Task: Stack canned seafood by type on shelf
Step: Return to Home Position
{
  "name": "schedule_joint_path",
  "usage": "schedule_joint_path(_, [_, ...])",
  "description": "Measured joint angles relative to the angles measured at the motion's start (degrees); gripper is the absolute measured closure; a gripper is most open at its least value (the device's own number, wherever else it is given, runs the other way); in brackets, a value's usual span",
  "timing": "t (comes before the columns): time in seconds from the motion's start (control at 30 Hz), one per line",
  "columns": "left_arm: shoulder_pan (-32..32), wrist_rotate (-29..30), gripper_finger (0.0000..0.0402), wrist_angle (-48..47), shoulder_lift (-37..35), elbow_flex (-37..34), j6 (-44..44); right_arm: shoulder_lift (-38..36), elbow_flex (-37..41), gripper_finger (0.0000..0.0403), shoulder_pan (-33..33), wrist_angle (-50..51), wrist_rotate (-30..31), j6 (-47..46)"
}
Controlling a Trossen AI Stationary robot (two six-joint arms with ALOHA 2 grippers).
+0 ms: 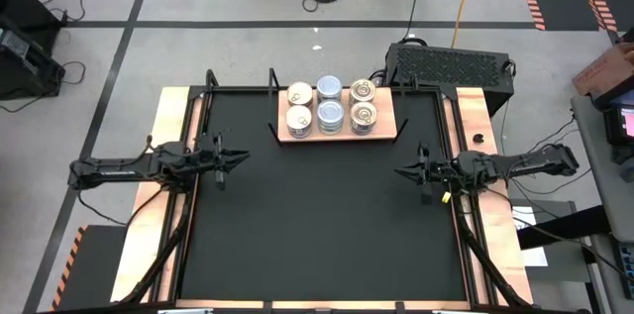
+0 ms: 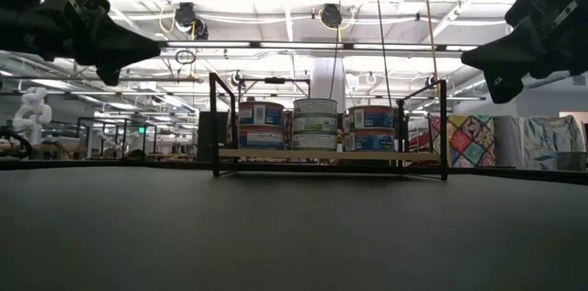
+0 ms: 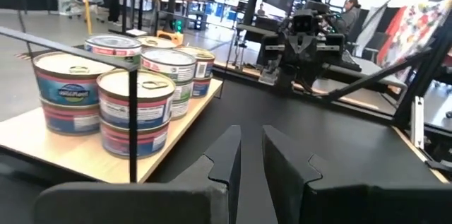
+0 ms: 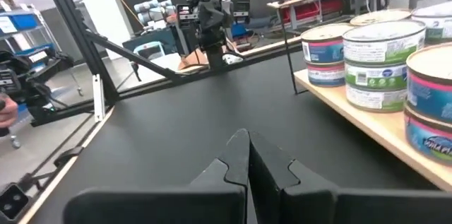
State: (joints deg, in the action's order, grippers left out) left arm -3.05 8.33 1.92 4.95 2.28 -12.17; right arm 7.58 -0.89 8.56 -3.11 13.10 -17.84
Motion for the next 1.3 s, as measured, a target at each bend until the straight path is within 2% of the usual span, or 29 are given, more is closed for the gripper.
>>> schedule_joint_path(0.2, [0.0,1.23,0.0341,-1.88,-2.64,0.0,-0.99,0.11,-0.02,0.0403,-0.39,0.08,0.0,4.05])
schedule_joint_path(0.47, [0.0,3.92,0.034,-4.7,-2.58,0.11,1.11,1.27,-0.02,0.0403,-0.35,0.13,0.02,3.18])
schedule_joint_path(1.3, [0.0,3.92,0.034,-5.1,-2.56,0.11,2.11,2.36,-0.02,0.0403,-0.33,0.17,0.08,2.48])
